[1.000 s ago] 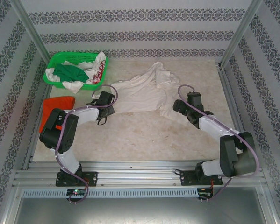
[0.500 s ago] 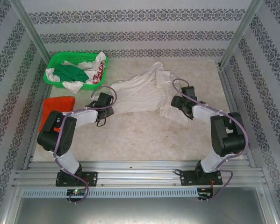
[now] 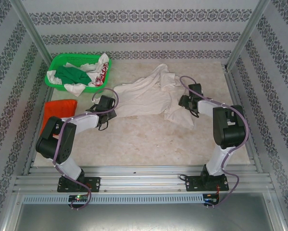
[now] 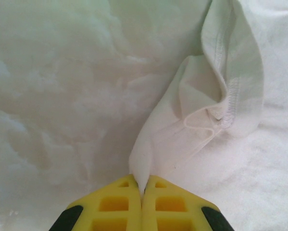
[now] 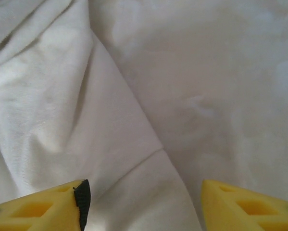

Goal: Fold and stack the t-shirts

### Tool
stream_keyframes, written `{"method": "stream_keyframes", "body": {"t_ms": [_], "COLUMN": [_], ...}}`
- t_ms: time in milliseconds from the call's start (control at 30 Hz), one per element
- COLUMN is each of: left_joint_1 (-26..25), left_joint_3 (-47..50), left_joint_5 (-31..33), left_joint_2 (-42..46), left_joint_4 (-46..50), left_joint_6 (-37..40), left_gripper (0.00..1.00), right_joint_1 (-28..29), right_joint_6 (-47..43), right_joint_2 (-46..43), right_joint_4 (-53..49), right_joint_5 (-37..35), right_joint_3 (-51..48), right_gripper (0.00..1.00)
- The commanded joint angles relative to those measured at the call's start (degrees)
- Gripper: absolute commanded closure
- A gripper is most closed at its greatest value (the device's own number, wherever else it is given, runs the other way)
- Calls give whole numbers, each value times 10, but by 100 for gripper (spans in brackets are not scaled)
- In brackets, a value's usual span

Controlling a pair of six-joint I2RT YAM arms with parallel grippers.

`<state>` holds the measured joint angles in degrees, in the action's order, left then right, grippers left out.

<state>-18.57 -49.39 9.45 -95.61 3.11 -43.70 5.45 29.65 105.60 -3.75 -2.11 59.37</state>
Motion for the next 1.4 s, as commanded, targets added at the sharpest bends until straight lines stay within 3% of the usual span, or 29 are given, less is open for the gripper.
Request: {"method": "stream_keyframes", "body": {"t_ms": [0,100,267,367,567,667,800,1100,1300,1367], "left_joint_1": [7,7,8,7,1,-7,-14,-13,-12,-13], "left_joint_3": [8,10,9,9,23,22,19,3,1,2], "left_joint_5": [-1,-5,-16,-25,-47,-56,-63,-44,-42,-40], "left_joint_2": [10,6,-3,-5,-11,-17,-27,-36,-34,-31], "left_joint_4": [-18,-20,-21,-18,-28,-31,-38,-28,-25,-27], "left_joint_6": [-11,-14,-18,-22,-46,-51,-57,-44,-39,-40], "left_gripper": [100,98,62,48,44,44,48,76,99,100], "right_joint_1": [-5,-10,-14,-15,-16,-16,-16,-24,-25,-25], "right_joint_6": [-6,-5,-5,-6,-2,3,8,4,7,5], "right_joint_2": [14,20,27,30,31,20,-9,-101,-101,-88], "right_joint_4": [-14,-11,-21,-28,-20,-7,14,33,23,14], "right_joint_5": [22,33,43,46,53,61,58,42,66,76], "right_joint_3": [14,15,25,31,28,16,-11,-102,-119,-106], "right_gripper": [42,47,46,47,57,57,49,46,45,45]}}
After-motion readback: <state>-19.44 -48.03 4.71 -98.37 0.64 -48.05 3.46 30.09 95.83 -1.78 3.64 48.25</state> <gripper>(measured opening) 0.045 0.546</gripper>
